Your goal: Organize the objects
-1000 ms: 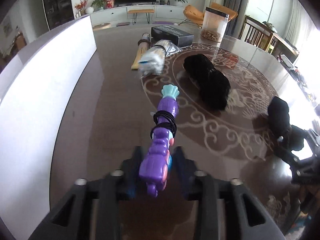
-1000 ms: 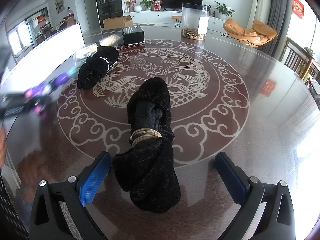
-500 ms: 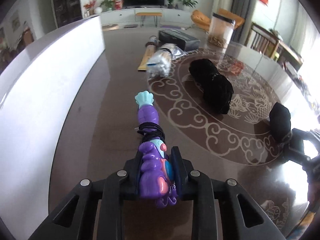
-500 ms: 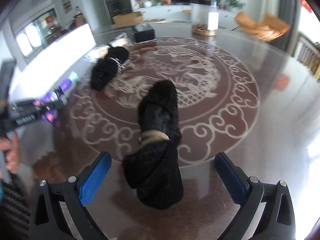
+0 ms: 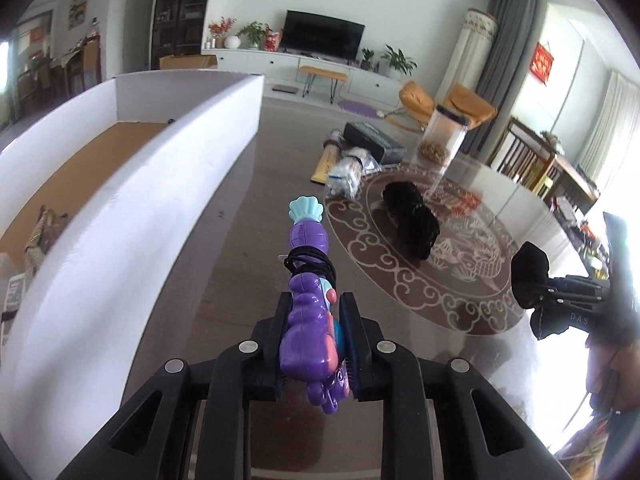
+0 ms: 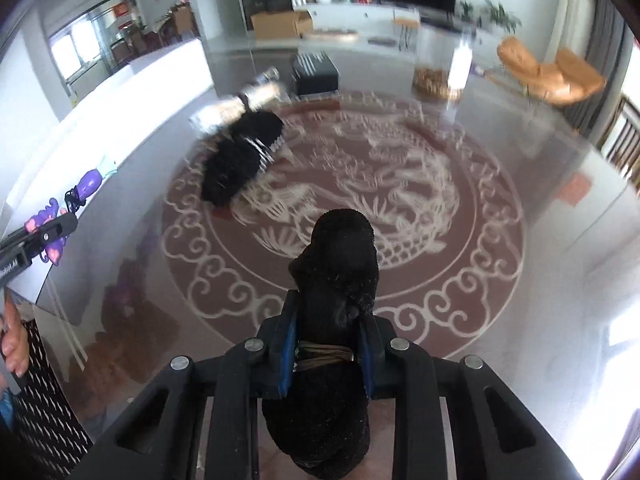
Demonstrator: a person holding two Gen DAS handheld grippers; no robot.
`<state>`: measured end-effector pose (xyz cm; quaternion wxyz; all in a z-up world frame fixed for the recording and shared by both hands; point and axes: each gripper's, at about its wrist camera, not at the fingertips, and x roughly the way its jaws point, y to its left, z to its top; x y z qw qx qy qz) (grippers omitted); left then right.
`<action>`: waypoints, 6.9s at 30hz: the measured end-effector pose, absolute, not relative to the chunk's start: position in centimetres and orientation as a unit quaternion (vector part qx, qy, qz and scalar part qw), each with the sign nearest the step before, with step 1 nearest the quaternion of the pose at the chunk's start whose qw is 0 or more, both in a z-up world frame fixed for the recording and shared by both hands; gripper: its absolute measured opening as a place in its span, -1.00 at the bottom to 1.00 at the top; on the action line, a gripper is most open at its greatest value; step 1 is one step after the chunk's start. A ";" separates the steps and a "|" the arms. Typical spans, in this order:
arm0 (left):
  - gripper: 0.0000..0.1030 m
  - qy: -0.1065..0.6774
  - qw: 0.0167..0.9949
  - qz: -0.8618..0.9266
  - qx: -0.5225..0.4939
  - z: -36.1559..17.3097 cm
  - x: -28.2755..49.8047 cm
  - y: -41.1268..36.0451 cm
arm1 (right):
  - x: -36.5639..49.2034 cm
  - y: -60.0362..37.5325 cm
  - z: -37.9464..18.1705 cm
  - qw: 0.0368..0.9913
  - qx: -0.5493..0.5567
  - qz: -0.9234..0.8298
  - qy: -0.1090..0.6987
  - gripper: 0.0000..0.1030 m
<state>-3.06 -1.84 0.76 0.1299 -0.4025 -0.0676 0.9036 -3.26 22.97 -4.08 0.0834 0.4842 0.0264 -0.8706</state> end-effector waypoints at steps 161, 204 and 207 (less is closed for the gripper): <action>1.00 0.013 0.021 0.888 -0.460 -5.5 -2.6 3.6 | -15.7 14.0 -8.3 0.089 0.447 -0.889 0.054 0.07; 1.00 0.012 0.019 0.888 -0.459 -5.5 -2.7 3.6 | -4.9 24.9 -8.5 0.027 0.448 -0.893 0.022 0.78; 1.00 0.012 0.019 0.888 -0.459 -5.5 -2.7 3.6 | -4.9 24.9 -8.5 0.028 0.448 -0.893 0.022 0.78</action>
